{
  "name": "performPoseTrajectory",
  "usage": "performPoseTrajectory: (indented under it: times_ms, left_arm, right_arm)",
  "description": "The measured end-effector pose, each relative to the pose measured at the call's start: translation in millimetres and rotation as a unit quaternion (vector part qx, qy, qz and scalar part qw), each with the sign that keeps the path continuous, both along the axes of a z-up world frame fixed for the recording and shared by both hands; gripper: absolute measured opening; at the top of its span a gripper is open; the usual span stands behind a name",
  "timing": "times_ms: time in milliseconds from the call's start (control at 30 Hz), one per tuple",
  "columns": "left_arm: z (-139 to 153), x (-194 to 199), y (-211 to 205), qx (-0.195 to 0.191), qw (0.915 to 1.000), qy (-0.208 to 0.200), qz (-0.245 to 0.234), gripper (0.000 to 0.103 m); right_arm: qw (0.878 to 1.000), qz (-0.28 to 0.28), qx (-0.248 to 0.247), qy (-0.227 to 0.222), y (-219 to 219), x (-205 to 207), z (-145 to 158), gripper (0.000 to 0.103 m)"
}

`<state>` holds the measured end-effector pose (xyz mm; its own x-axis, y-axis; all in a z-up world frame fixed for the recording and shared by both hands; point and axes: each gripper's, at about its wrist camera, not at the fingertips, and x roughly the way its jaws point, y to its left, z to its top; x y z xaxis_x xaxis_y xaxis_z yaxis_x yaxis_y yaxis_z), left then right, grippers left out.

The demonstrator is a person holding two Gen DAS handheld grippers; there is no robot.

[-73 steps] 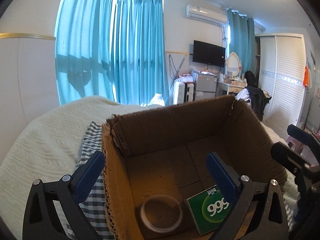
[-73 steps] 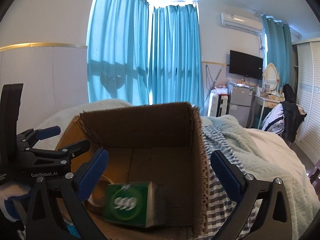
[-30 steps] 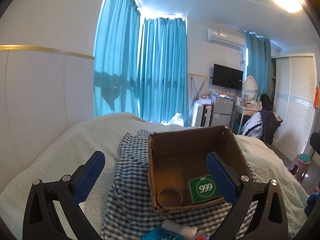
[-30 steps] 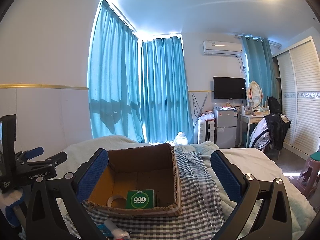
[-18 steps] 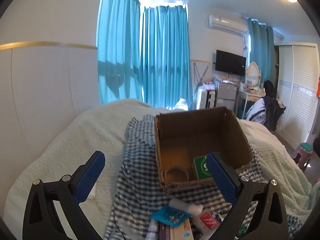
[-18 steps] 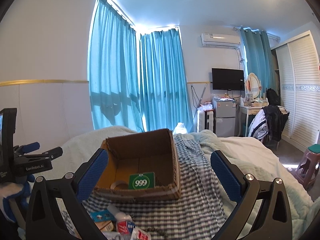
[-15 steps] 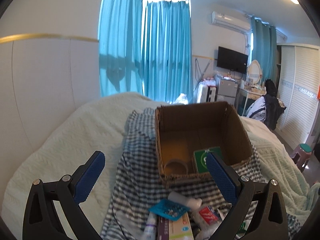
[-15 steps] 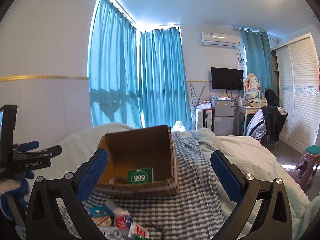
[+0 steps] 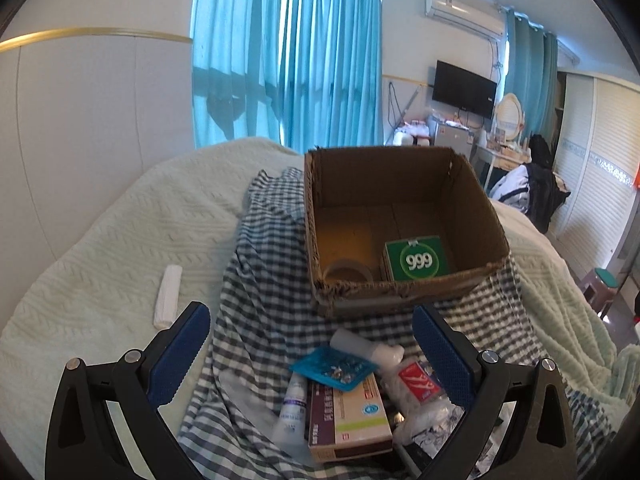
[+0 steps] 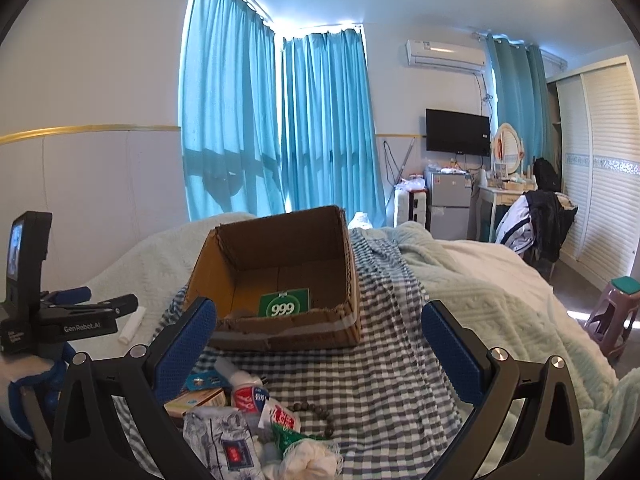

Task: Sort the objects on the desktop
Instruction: 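Move both tools back toward the scattered items beside the box, then grasp the Amoxicillin box with the left tool while the right grasps the white tissue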

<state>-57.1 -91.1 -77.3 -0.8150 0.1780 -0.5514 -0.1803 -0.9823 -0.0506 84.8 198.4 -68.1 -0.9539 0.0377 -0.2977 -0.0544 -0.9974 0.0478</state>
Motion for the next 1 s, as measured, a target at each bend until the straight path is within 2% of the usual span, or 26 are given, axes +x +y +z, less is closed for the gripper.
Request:
performPoseTrajectory:
  times_ms: [300, 800, 900, 1000]
  left_arm:
    - [-21.5, -1.1, 9.9, -0.005, 0.9993, -0.037, -0.005, 0.103]
    - [-91.9, -13.6, 29.6, -0.036, 0.9905, -0.130, -0.025, 0.103]
    - [-100.0, -17.1, 31.5, -0.043, 0.9881, -0.146, -0.025, 0.103]
    - [-111.0, -21.0, 32.3, -0.045, 0.9844, -0.167, -0.029, 0.103]
  right_arm:
    - [0.999, -0.002, -0.013, -0.053, 2.5, 7.8, -35.7, 0.103]
    - [0.987, -0.001, -0.029, -0.155, 3.9, -16.7, -90.3, 0.101]
    - [0.982, 0.001, -0.041, -0.185, 6.3, -25.2, -103.6, 0.093]
    - [0.977, 0.002, -0.043, -0.210, 5.7, -32.4, -114.5, 0.092]
